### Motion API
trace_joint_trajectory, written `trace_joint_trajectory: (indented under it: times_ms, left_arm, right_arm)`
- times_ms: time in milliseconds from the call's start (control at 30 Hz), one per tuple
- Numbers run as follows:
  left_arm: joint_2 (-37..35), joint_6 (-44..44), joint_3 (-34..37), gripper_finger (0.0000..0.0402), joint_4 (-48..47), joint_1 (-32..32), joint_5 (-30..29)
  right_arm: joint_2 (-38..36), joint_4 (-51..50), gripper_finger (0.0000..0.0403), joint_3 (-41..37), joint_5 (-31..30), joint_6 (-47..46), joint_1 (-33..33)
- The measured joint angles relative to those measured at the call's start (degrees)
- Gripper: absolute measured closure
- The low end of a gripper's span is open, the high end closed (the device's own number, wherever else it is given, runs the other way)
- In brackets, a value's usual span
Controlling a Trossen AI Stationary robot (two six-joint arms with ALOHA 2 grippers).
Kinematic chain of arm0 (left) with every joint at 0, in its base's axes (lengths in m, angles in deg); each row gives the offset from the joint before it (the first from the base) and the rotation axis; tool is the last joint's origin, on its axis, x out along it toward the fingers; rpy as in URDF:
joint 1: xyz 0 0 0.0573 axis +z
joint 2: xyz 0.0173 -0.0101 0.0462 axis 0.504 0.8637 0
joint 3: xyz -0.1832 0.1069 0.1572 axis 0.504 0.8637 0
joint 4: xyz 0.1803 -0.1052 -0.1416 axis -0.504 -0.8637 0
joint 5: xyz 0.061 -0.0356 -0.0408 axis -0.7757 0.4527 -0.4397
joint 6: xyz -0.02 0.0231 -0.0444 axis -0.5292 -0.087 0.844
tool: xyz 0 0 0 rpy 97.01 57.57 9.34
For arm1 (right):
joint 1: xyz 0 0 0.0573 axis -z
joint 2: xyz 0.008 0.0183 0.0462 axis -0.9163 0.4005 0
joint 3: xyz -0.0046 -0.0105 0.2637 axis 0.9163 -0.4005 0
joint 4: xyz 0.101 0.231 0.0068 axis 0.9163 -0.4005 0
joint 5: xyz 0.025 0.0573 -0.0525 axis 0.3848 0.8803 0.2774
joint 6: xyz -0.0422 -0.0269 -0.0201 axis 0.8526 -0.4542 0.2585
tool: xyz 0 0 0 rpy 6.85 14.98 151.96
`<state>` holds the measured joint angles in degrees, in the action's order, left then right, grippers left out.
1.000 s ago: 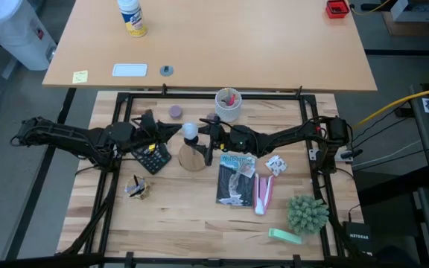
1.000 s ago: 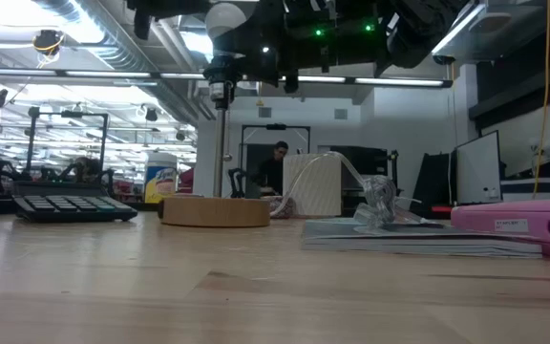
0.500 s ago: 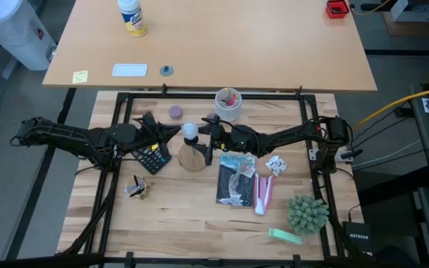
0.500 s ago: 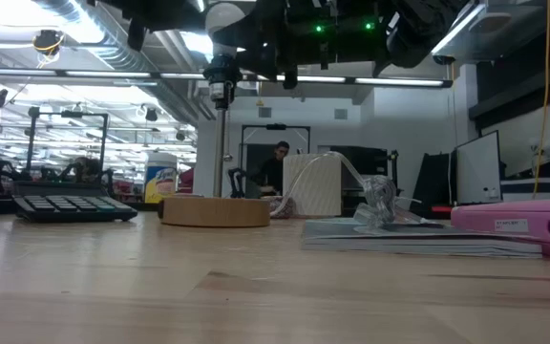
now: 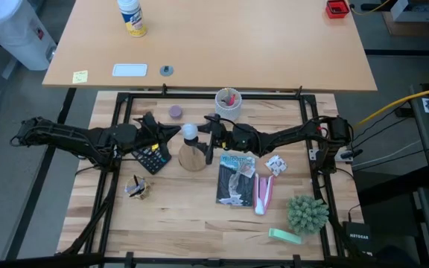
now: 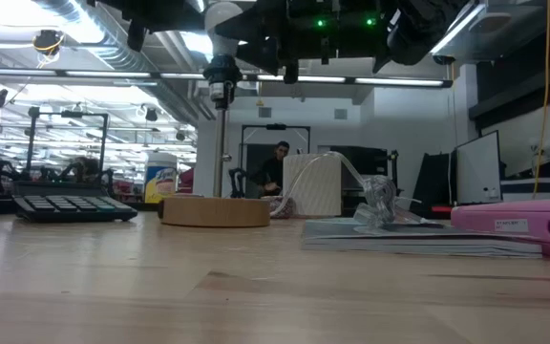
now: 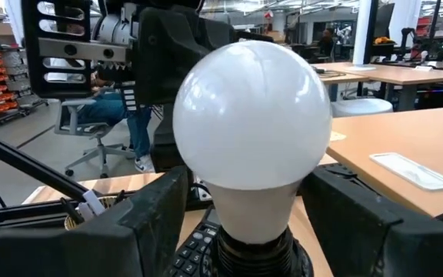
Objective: Screw lightbulb
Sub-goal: Remove the lightbulb from the lamp
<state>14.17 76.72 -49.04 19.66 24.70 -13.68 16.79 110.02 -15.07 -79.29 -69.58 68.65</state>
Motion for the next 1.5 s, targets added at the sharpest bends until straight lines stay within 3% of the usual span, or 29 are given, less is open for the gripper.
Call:
trace_joint_trajectory:
  times_ms: [733, 933, 1133, 1300, 1500]
  left_arm:
    - [0.0, -0.1, 0.0, 0.04, 0.0, 0.0, 9.6]
    - [0.0, -8.0, 0.0, 0.04, 7.4, 0.0, 7.1]
    - [0.0, -13.3, 0.0, 0.04, 10.8, 0.5, -5.5]
    - [0.5, -7.2, 0.0, 0.04, 5.1, 2.2, -5.2]
    - [4.2, -5.0, 0.0, 0.04, 4.9, 2.3, 0.0]
  right_arm:
    - [0.0, -3.3, 0.0148, 0.0, -6.6, 0.1, 0.0]
    - [0.0, -3.4, 0.0148, 0.0, -6.6, 0.5, 0.0]
    - [0.0, -3.4, 0.0148, 0.0, -6.1, 0.5, 0.0]
    - [0.0, -3.0, 0.0148, 0.0, -5.1, 0.5, 0.0]
    - [0.0, -2.3, 0.0148, 0.0, -4.8, 0.5, 0.0]
